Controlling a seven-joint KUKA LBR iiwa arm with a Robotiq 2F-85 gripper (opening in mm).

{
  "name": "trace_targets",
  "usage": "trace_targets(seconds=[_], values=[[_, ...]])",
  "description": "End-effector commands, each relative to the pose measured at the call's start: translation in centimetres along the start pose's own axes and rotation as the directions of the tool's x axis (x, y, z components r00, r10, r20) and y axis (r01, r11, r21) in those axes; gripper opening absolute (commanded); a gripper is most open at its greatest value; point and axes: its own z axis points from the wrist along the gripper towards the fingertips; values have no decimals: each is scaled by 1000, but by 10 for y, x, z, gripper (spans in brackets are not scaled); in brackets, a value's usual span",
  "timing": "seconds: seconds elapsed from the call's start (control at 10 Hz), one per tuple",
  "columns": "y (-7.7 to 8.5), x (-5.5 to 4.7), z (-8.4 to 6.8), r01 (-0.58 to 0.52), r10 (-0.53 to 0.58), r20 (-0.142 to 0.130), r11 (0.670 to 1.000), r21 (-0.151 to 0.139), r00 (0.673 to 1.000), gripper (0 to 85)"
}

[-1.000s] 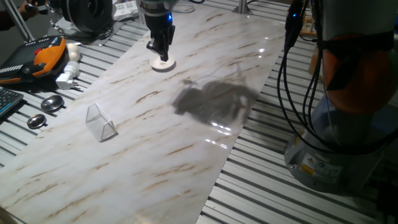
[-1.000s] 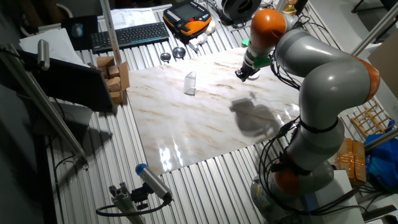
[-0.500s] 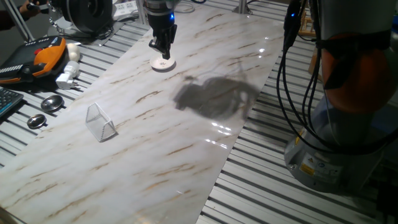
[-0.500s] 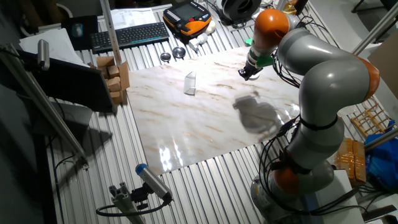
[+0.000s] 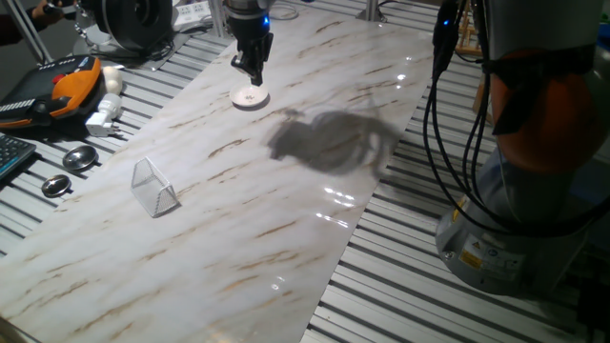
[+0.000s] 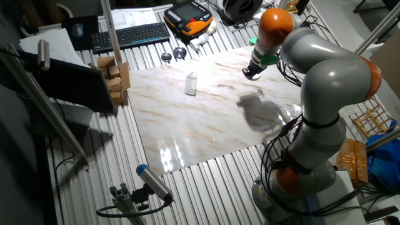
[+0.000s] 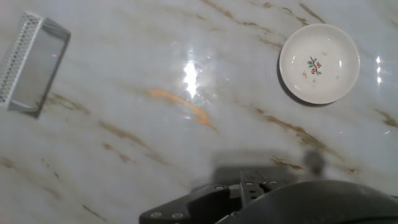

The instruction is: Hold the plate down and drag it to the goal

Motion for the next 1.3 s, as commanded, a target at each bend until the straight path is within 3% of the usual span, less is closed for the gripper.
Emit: trace_targets(seconds=[0.0, 0.7, 0.8, 0.9, 1.0, 1.2], values=[[1, -1, 1, -14, 14, 2, 1000, 5, 1000, 0], [-1, -6, 5, -25, 24, 23, 999, 28, 999, 0], [-1, -6, 5, -16, 15, 23, 1000, 20, 1000, 0], [-1, -6, 5, -23, 24, 15, 1000, -7, 1000, 0], [-1, -6, 5, -30, 29, 17, 999, 21, 999, 0], [-1, -6, 5, -79, 79, 10, 996, 44, 997, 0]])
